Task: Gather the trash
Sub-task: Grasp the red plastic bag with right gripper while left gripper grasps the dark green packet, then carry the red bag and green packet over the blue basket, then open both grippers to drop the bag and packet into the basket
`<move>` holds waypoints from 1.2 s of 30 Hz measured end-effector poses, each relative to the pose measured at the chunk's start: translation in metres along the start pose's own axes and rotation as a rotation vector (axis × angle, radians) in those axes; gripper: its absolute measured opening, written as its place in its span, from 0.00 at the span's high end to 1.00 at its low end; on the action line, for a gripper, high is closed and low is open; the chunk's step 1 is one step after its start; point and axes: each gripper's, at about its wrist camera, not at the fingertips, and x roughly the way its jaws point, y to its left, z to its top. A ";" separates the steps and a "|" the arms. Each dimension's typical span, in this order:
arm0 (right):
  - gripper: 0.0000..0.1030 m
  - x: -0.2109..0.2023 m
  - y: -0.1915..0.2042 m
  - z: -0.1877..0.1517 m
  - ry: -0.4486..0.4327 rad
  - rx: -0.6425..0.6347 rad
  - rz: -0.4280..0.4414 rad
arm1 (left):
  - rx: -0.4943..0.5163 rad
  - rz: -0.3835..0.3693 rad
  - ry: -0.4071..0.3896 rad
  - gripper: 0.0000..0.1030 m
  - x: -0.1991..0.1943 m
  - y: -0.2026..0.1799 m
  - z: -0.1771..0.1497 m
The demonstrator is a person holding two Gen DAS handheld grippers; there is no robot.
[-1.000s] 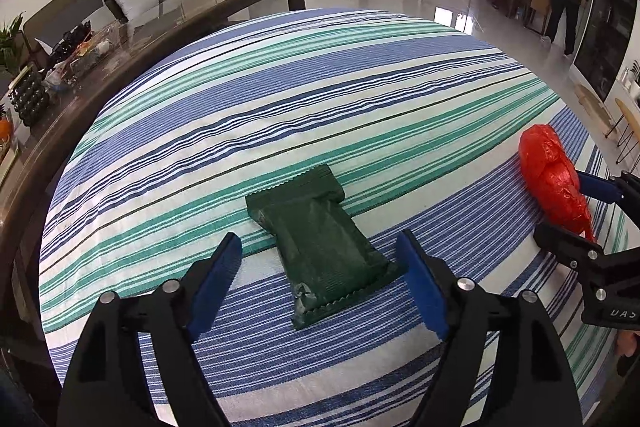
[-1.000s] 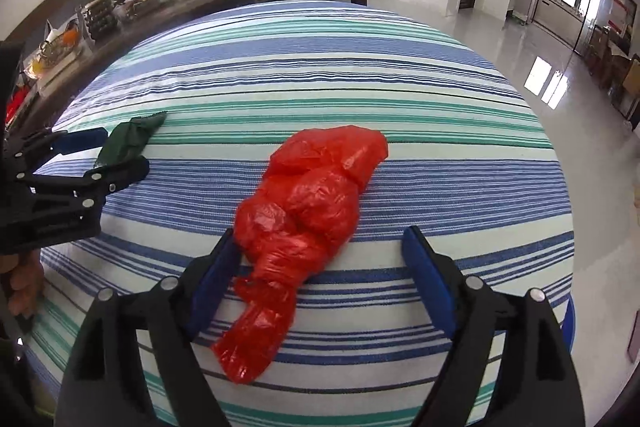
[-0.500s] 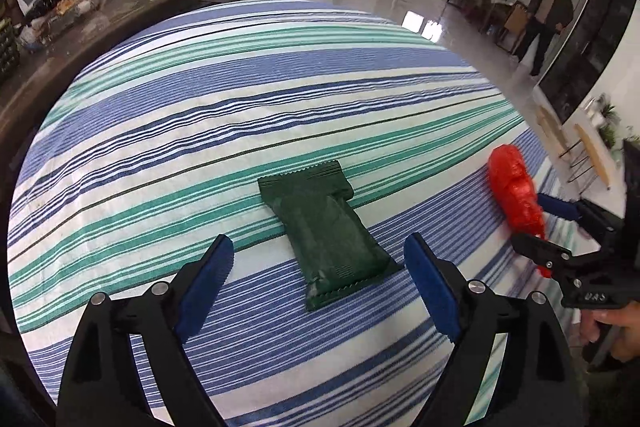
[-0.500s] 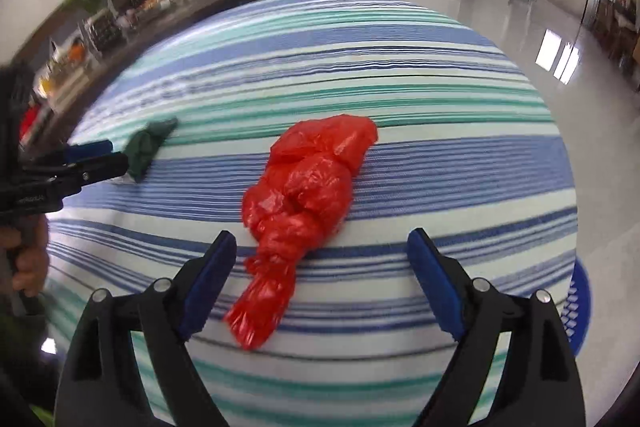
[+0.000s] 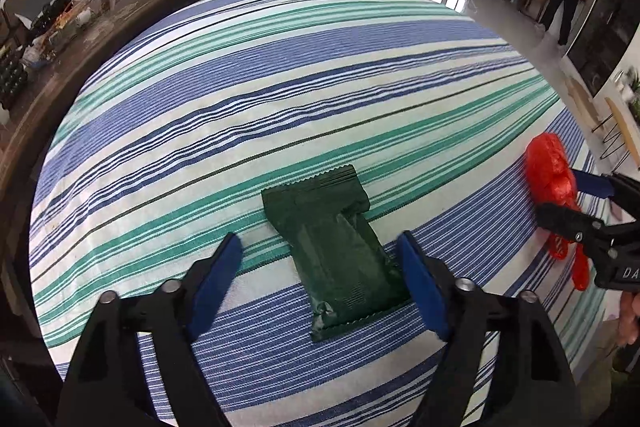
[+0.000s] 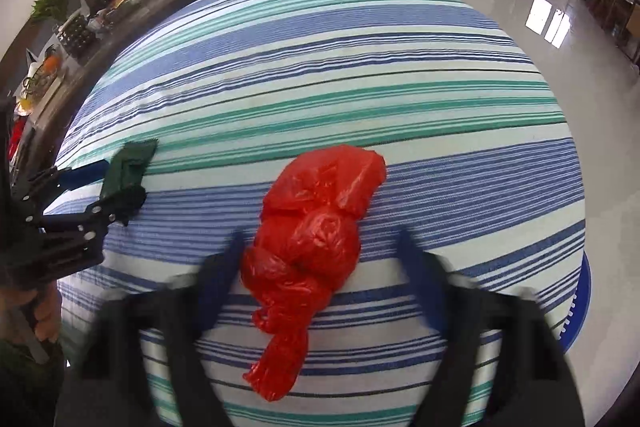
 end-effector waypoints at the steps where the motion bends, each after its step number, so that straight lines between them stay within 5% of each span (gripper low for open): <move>1: 0.56 -0.003 -0.001 -0.002 -0.013 0.001 0.002 | 0.014 -0.019 -0.015 0.53 -0.003 -0.004 -0.002; 2: 0.57 -0.008 -0.004 -0.004 -0.030 0.005 0.007 | 0.027 -0.016 -0.021 0.64 -0.005 -0.008 -0.003; 12: 0.57 -0.089 -0.079 -0.053 -0.194 0.139 0.083 | 0.088 -0.209 -0.072 0.68 -0.031 -0.054 0.000; 18: 0.57 -0.134 -0.195 -0.111 -0.220 0.292 -0.086 | 0.209 -0.397 -0.097 0.68 -0.069 -0.144 0.001; 23: 0.57 -0.126 -0.279 -0.146 -0.180 0.391 -0.147 | 0.318 -0.535 -0.056 0.68 -0.074 -0.249 0.000; 30: 0.57 -0.078 -0.359 -0.160 -0.153 0.489 -0.137 | 0.389 -0.551 0.046 0.68 -0.012 -0.381 -0.004; 36: 0.53 -0.038 -0.399 -0.168 -0.113 0.561 -0.039 | 0.390 -0.506 0.111 0.67 0.075 -0.437 -0.003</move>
